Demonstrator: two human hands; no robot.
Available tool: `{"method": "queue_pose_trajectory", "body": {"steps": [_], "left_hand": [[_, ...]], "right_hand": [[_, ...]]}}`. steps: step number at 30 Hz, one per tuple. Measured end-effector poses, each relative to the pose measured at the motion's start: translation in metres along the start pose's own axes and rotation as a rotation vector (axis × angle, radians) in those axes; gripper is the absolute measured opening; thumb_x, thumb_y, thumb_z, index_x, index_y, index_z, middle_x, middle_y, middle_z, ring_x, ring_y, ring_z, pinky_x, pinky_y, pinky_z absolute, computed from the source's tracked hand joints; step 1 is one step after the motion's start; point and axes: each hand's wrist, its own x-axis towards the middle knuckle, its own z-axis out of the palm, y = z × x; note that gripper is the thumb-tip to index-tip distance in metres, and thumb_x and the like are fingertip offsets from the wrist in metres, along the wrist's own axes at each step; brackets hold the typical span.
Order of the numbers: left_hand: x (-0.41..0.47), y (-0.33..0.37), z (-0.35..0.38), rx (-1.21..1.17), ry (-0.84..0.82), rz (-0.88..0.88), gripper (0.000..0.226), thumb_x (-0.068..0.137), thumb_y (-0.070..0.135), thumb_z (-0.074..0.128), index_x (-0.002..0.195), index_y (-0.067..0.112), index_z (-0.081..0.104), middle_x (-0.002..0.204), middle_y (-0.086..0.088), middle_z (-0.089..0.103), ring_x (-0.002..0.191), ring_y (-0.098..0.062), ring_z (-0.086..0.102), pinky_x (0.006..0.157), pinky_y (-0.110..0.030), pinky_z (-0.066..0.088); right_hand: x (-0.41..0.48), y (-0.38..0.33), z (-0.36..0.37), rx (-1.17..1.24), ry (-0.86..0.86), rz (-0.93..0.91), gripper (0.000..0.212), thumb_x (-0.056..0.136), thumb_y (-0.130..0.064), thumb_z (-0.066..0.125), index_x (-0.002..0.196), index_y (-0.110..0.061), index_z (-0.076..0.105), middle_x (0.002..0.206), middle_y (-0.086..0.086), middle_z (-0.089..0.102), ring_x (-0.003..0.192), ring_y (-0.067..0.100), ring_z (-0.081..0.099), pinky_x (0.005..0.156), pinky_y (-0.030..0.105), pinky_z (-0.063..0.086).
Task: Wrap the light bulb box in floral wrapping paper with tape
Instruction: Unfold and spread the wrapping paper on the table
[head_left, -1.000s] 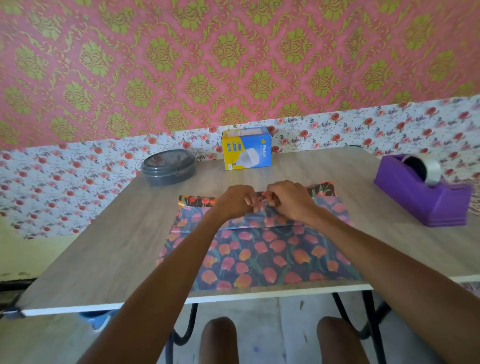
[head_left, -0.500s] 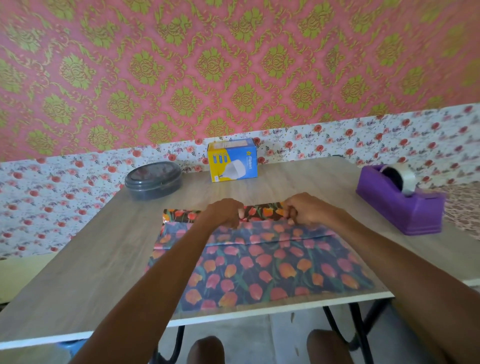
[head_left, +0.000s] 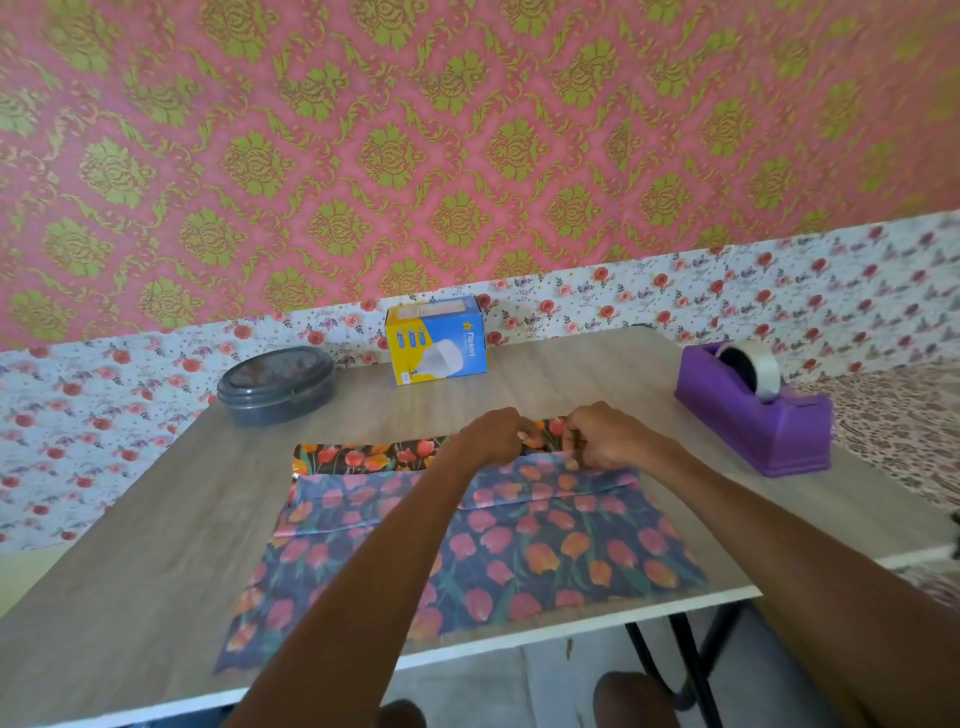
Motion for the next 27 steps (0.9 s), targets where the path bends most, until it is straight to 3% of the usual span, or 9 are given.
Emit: {"method": "queue_pose_trajectory", "body": {"steps": [3, 6, 11, 14, 16, 20, 24, 25, 27], "left_hand": [[0.003, 0.002, 0.000, 0.036, -0.011, -0.033, 0.041, 0.092, 0.001, 0.053, 0.126, 0.022, 0.066, 0.131, -0.012, 0.057, 0.118, -0.029, 0.053, 0.088, -0.027, 0.040], [0.007, 0.002, 0.002, 0.041, -0.001, -0.035, 0.035, 0.095, 0.010, 0.054, 0.123, 0.026, 0.068, 0.130, -0.011, 0.058, 0.116, -0.028, 0.055, 0.091, -0.030, 0.042], [0.007, -0.004, 0.007, -0.061, 0.044, -0.024, 0.023, 0.090, 0.012, 0.062, 0.109, 0.018, 0.075, 0.112, -0.009, 0.071, 0.097, -0.023, 0.063, 0.078, -0.026, 0.042], [0.007, -0.002, 0.005, -0.068, 0.040, -0.037, 0.022, 0.092, 0.020, 0.063, 0.111, 0.016, 0.073, 0.116, -0.007, 0.070, 0.106, -0.025, 0.062, 0.088, -0.029, 0.043], [0.004, 0.000, 0.005, -0.054, 0.042, -0.037, 0.021, 0.091, 0.023, 0.065, 0.110, 0.017, 0.073, 0.117, -0.005, 0.069, 0.109, -0.023, 0.060, 0.084, -0.024, 0.039], [-0.003, 0.005, 0.004, -0.045, 0.032, -0.061, 0.027, 0.087, 0.024, 0.072, 0.111, 0.014, 0.070, 0.114, -0.010, 0.068, 0.106, -0.027, 0.062, 0.074, -0.023, 0.037], [-0.012, 0.018, -0.002, -0.014, -0.004, -0.134, 0.047, 0.085, 0.028, 0.073, 0.126, 0.010, 0.058, 0.124, -0.014, 0.063, 0.112, -0.033, 0.059, 0.088, -0.032, 0.044], [-0.014, 0.021, -0.004, -0.013, -0.027, -0.155, 0.046, 0.084, 0.026, 0.074, 0.124, 0.011, 0.058, 0.121, -0.014, 0.064, 0.108, -0.032, 0.062, 0.086, -0.033, 0.048], [-0.018, 0.022, -0.004, -0.026, -0.085, -0.200, 0.030, 0.084, 0.014, 0.074, 0.109, 0.013, 0.059, 0.107, -0.012, 0.069, 0.087, -0.028, 0.070, 0.064, -0.033, 0.058]], "right_hand": [[-0.006, -0.002, -0.002, 0.000, 0.052, -0.037, 0.018, 0.075, -0.018, 0.082, 0.074, -0.024, 0.065, 0.084, -0.001, 0.065, 0.082, 0.022, 0.065, 0.071, 0.031, 0.051], [-0.013, -0.002, -0.004, -0.108, 0.138, -0.102, 0.012, 0.076, -0.016, 0.081, 0.080, -0.022, 0.071, 0.091, 0.001, 0.067, 0.085, 0.024, 0.065, 0.066, 0.026, 0.044], [-0.027, -0.008, 0.001, -0.261, 0.134, -0.241, 0.024, 0.077, -0.011, 0.071, 0.066, -0.024, 0.053, 0.088, 0.002, 0.066, 0.085, 0.027, 0.064, 0.060, 0.026, 0.037], [-0.035, -0.017, 0.003, -0.356, 0.201, -0.291, 0.014, 0.078, -0.014, 0.067, 0.073, -0.019, 0.054, 0.098, 0.008, 0.063, 0.093, 0.028, 0.060, 0.069, 0.027, 0.037], [-0.040, -0.020, 0.000, -0.412, 0.231, -0.316, 0.012, 0.079, -0.017, 0.065, 0.075, -0.020, 0.054, 0.100, 0.006, 0.063, 0.100, 0.025, 0.055, 0.072, 0.028, 0.034], [-0.044, -0.028, 0.000, -0.461, 0.238, -0.371, 0.010, 0.079, -0.017, 0.061, 0.072, -0.020, 0.055, 0.091, 0.004, 0.062, 0.095, 0.024, 0.053, 0.076, 0.033, 0.041], [-0.055, -0.048, -0.006, -0.453, 0.184, -0.406, 0.016, 0.076, -0.006, 0.060, 0.070, -0.021, 0.057, 0.082, 0.005, 0.059, 0.084, 0.025, 0.057, 0.082, 0.043, 0.050], [-0.059, -0.050, -0.010, -0.409, 0.151, -0.409, 0.022, 0.074, -0.004, 0.059, 0.066, -0.023, 0.053, 0.080, 0.003, 0.059, 0.081, 0.025, 0.058, 0.080, 0.042, 0.051], [-0.064, -0.047, -0.018, -0.321, 0.075, -0.398, 0.023, 0.073, -0.003, 0.062, 0.062, -0.022, 0.055, 0.074, -0.005, 0.059, 0.074, 0.020, 0.059, 0.069, 0.033, 0.052]]}}
